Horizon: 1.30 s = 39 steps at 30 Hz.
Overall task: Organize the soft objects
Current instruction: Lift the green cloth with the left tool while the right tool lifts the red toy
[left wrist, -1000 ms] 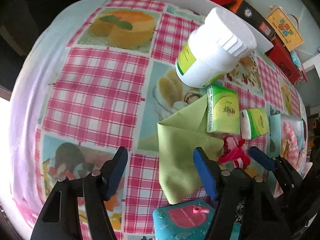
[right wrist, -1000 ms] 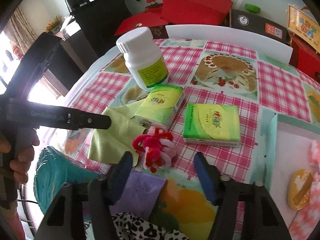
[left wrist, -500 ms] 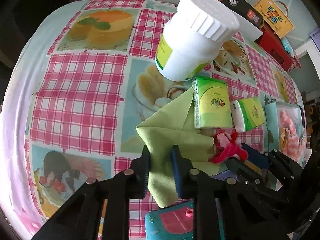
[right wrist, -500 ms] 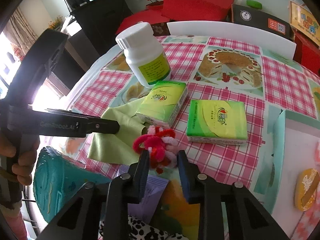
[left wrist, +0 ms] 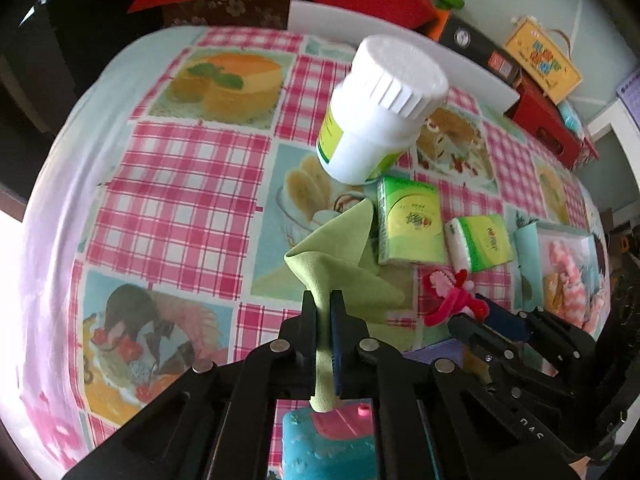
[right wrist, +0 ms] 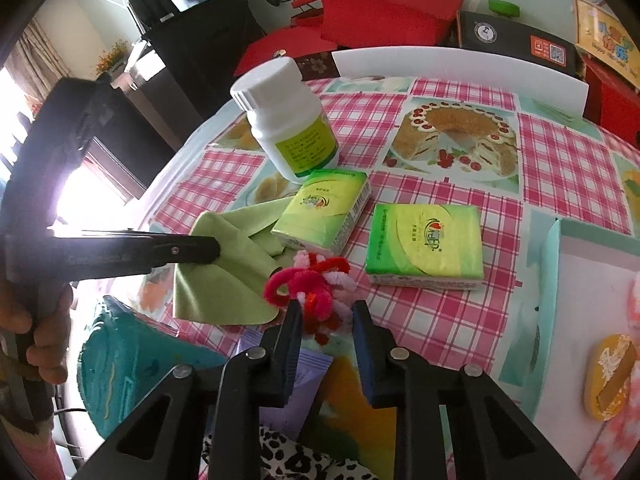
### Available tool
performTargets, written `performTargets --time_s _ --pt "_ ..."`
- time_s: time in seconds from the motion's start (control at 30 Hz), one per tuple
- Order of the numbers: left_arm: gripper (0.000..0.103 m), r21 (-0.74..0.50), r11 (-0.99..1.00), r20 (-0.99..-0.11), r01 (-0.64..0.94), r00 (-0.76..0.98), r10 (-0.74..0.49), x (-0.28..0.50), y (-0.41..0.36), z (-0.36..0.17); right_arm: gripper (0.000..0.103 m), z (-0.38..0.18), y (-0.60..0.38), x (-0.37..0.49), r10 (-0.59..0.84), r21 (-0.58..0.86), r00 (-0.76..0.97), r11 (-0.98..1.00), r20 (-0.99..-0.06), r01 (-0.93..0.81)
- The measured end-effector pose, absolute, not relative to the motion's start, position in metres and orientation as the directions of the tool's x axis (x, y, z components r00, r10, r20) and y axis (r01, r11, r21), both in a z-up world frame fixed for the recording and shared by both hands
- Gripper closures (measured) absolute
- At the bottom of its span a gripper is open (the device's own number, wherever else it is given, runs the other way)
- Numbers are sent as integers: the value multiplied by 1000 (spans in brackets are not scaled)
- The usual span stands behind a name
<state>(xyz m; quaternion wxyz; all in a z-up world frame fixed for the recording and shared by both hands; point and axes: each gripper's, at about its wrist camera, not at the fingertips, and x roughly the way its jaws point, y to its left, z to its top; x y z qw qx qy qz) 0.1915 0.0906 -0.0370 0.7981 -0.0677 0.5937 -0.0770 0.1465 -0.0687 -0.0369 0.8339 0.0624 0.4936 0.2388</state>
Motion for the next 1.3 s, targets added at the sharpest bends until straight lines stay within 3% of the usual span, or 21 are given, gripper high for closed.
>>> performTargets --time_s 0.37,0.77,1.3 --pt "98 -234 972 -863 8 459 -212 158 99 21 76 -3 -82 139 470 341 468 878 -748 -337" --pt "98 -249 955 -722 160 627 -293 139 49 112 76 52 -128 123 409 304 615 913 -674 -273" --pt "98 -251 928 -686 276 625 -371 145 -47 126 76 72 -241 101 215 294 723 956 -656 -16"
